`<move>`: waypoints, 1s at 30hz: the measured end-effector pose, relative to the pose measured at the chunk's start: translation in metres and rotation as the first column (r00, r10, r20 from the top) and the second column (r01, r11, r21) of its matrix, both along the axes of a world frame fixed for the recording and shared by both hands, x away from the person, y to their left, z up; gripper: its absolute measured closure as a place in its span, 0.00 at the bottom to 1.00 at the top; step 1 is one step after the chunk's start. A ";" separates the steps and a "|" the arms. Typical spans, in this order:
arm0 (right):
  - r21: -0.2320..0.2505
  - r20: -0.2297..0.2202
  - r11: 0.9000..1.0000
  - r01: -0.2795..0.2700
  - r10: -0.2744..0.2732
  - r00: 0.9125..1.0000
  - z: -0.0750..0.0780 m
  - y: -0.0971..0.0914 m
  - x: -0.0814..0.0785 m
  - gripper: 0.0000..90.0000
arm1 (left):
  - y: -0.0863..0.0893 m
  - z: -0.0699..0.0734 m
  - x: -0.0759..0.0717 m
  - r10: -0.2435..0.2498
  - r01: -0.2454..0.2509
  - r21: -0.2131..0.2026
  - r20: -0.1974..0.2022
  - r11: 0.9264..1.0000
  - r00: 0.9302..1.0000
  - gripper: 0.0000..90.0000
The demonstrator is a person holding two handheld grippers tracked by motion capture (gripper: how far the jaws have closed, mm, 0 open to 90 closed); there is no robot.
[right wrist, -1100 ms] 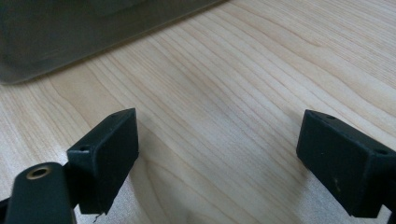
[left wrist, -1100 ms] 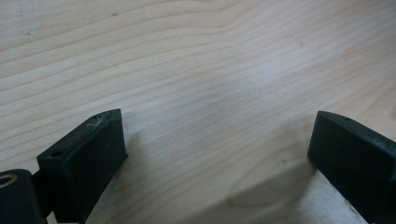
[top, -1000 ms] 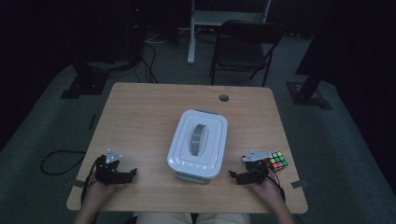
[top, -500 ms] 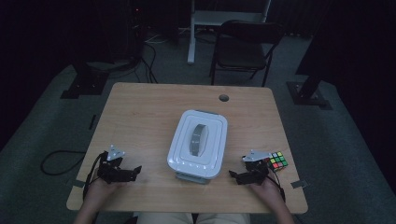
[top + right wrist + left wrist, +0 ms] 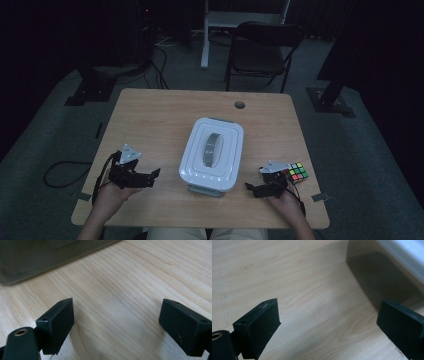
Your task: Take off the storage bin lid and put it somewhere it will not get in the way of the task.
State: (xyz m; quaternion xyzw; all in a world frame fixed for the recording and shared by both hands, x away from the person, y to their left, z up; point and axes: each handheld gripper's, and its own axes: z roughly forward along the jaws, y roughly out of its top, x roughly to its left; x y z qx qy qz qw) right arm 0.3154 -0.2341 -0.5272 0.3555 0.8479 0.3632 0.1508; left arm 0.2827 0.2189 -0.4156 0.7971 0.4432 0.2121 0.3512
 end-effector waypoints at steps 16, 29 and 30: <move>0.001 -0.001 1.000 0.001 -0.001 1.000 0.000 0.000 0.000 0.14 | -0.056 0.025 0.004 -0.132 0.133 -0.023 0.027 0.991 0.991 0.06; 0.000 0.000 1.000 0.001 -0.001 1.000 0.000 0.000 0.000 0.14 | -0.098 0.032 0.013 -0.214 0.215 -0.042 0.023 0.976 0.977 0.06; 0.000 0.000 1.000 0.001 -0.001 1.000 0.000 0.000 0.000 0.14 | -0.102 0.031 0.015 -0.219 0.219 -0.043 0.019 0.975 0.976 0.06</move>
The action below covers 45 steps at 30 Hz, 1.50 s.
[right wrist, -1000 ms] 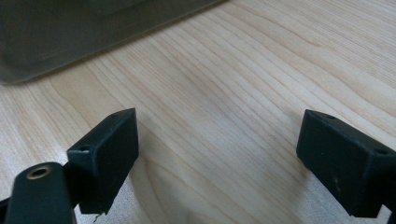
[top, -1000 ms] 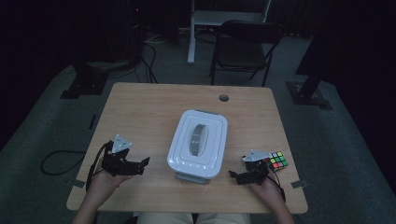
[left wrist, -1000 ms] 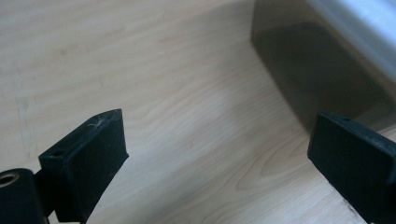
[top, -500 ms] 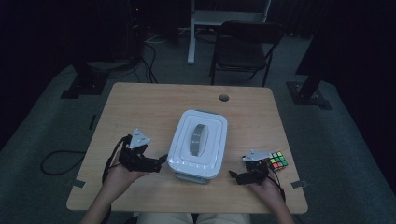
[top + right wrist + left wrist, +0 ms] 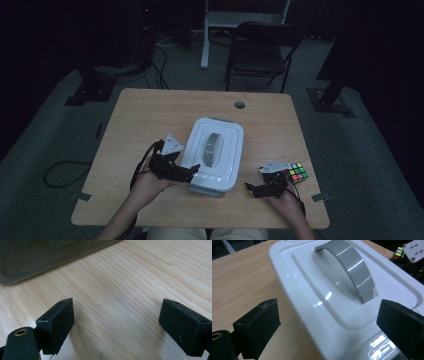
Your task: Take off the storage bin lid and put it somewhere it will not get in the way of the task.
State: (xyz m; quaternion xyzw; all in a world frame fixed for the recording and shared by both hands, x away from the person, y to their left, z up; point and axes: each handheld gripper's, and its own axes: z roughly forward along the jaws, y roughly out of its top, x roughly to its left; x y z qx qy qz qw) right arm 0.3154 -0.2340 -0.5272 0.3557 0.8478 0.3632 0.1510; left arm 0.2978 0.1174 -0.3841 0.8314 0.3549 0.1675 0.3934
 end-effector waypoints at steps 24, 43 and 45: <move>0.000 -0.001 1.000 0.000 0.000 1.000 0.000 0.000 0.000 0.14 | -0.055 -0.002 0.028 -0.027 0.028 0.012 -0.048 1.000 0.998 0.21; 0.001 -0.001 1.000 0.001 -0.001 1.000 0.000 0.000 0.000 0.14 | -0.049 -0.007 0.031 -0.062 0.053 -0.083 -0.106 0.995 0.992 0.62; 0.000 0.000 1.000 0.001 -0.001 1.000 0.000 0.000 0.000 0.14 | -0.046 -0.007 0.031 -0.057 0.045 -0.104 -0.113 0.994 0.992 0.64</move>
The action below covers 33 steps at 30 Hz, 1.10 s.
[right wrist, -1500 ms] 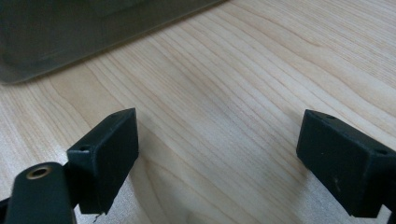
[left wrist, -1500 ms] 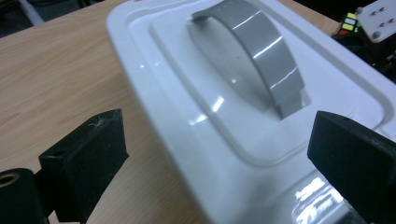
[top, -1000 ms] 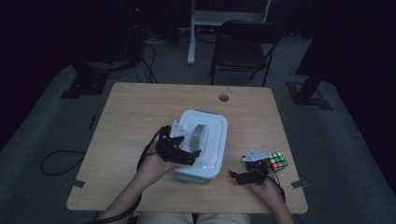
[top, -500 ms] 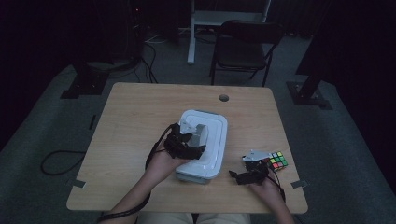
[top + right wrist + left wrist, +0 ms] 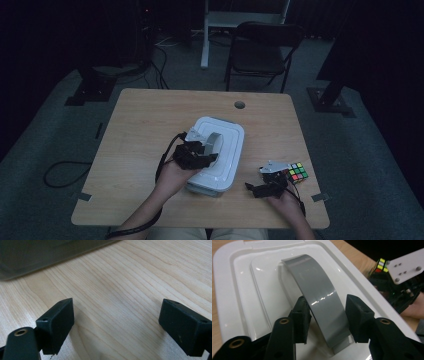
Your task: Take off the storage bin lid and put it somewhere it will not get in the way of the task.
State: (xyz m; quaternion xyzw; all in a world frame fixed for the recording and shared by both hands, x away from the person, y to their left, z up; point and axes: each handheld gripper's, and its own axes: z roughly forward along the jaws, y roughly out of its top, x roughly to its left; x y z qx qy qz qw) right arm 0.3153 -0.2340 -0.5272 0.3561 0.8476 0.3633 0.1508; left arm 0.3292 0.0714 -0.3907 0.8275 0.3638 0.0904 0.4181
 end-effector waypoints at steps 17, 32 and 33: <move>0.001 0.000 1.000 -0.001 0.001 1.000 0.000 0.000 0.000 0.14 | 0.011 0.019 -0.009 -0.028 0.032 -0.112 0.038 0.993 0.999 0.77; 0.000 0.001 1.000 -0.001 0.001 1.000 0.000 0.000 0.000 0.14 | 0.044 0.033 -0.005 0.049 -0.038 -0.171 0.059 0.984 0.997 0.77; 0.001 0.001 1.000 -0.001 0.001 1.000 0.000 0.000 0.000 0.14 | 0.047 0.034 -0.005 0.057 -0.045 -0.179 0.062 0.983 0.996 0.77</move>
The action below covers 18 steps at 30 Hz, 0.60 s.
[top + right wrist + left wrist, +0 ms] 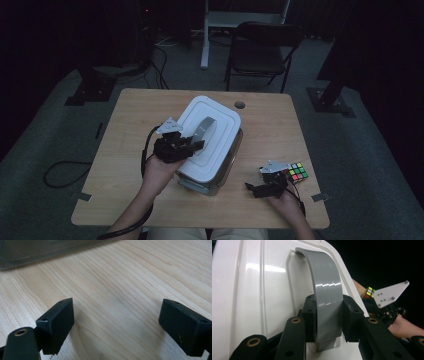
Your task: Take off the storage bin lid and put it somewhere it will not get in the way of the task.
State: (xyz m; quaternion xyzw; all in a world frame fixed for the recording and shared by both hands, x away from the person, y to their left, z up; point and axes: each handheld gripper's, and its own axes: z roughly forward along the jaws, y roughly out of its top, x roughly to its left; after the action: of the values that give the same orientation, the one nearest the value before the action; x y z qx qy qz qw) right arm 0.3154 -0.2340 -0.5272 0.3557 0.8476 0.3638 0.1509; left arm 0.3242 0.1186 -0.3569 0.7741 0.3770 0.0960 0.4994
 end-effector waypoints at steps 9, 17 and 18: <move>0.000 0.000 1.000 0.000 0.000 1.000 0.000 0.000 0.000 0.14 | 0.030 0.005 0.004 0.082 -0.081 -0.032 0.008 0.996 0.997 0.77; -0.001 0.001 1.000 -0.001 0.001 1.000 0.000 0.000 0.000 0.14 | 0.058 0.004 0.006 0.164 -0.163 -0.048 0.005 0.985 0.987 0.77; -0.001 0.001 1.000 -0.001 0.001 1.000 0.000 0.000 0.000 0.14 | 0.062 0.004 0.006 0.174 -0.173 -0.047 0.006 0.984 0.985 0.77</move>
State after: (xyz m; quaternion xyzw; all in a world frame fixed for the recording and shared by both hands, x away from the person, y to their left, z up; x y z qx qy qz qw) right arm 0.3155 -0.2340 -0.5272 0.3552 0.8478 0.3636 0.1514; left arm 0.3303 0.1801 -0.3531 0.7261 0.4426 0.1343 0.5087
